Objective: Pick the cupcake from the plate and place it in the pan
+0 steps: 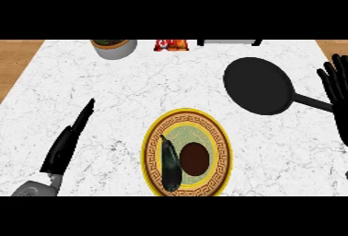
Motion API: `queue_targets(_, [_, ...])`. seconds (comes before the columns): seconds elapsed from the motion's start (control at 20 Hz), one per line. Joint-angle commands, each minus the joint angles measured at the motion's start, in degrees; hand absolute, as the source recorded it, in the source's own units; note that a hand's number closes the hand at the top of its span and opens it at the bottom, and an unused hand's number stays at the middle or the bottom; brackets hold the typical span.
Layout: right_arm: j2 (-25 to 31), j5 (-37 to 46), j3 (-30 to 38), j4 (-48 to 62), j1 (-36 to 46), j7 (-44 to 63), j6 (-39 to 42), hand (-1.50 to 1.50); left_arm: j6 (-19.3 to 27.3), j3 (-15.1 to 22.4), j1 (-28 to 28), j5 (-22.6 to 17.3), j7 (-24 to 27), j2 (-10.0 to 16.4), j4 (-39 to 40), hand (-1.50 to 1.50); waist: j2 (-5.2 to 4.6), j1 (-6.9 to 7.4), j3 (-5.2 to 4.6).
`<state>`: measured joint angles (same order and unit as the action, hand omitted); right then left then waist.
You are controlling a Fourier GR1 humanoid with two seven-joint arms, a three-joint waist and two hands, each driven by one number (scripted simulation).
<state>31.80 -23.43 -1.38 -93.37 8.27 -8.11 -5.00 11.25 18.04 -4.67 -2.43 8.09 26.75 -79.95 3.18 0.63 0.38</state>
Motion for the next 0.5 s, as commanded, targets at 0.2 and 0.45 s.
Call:
queue_targets(0.2, [1.2,17.1,-21.1,-5.6,12.7,5.8,4.0,1.50,-4.7,1.4,-2.7,-10.0,-5.4,-9.7,-2.2,0.00,-3.86,4.63,-1.08])
queue_targets(0.45, [1.8,39.8,-28.0,-4.1,18.8,7.0,-4.7,-1.50,-7.1,1.9,-1.6,-16.5,-10.0,-14.0,-1.8,0.00,-3.66,3.49,-0.71])
